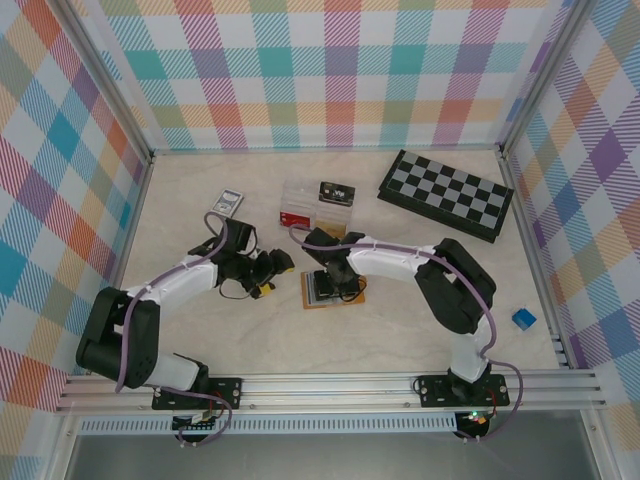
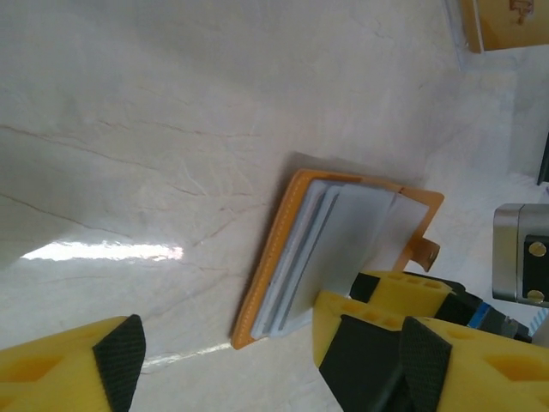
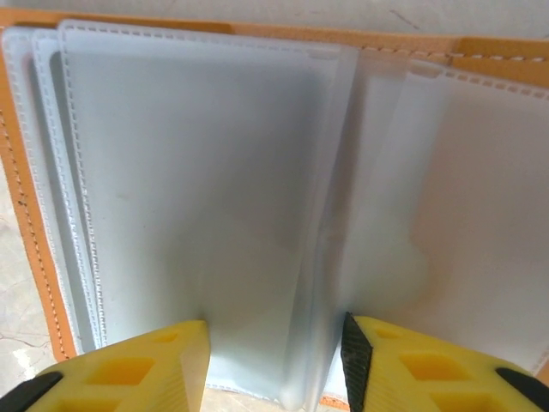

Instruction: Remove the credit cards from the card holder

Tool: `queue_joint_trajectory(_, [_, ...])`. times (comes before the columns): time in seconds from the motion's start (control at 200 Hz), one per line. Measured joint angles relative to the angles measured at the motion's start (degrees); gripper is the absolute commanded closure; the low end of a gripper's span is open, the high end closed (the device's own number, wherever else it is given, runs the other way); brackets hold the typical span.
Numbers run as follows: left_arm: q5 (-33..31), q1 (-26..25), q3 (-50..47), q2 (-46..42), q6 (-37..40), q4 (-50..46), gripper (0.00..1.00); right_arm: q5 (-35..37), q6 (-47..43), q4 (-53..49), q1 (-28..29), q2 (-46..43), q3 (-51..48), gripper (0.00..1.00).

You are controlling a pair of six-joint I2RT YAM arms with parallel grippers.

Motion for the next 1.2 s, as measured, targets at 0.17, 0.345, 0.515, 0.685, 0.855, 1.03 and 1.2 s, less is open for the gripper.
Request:
queue_joint_trajectory(0.17, [2.4, -2.3, 0.0, 3.1, -1.2, 4.3, 0.51, -1.9, 0.0, 2.4, -1.0, -1.1, -2.1, 0.62])
queue_joint_trajectory(0.345, [3.3, -4.8, 0.3, 5.7, -1.9, 6.4, 0.58, -3.0, 0.0, 4.2, -1.7, -2.2, -3.8, 0.66])
queue_joint_trajectory(0.515, [4.4, -6.8, 1.7, 7.7, -2.1, 8.2, 0.62, -3.8, -0.1, 6.2, -2.2, -3.3, -5.6, 0.69])
queue_joint_trajectory(0.685, [4.8, -7.5, 2.8, 9.6, -2.1, 9.7, 0.61, -5.3, -0.1, 8.0, -3.0, -4.1, -7.1, 0.70])
queue_joint_trajectory(0.855, [5.6, -7.7, 3.8, 11.4, -2.1, 10.6, 0.60, -6.4, -0.1, 9.2, -3.5, -4.6, -8.1, 0.72])
queue_joint_trajectory(1.03, [5.9, -8.3, 5.1, 14.1, -2.3, 11.6, 0.58, -7.6, 0.0, 11.5, -4.1, -5.7, -10.0, 0.73])
queue_joint_trajectory(1.2, [5.8, -8.5, 6.8, 16.2, -2.8, 11.9, 0.57, -8.7, -0.3, 12.8, -4.7, -6.4, -11.2, 0.74])
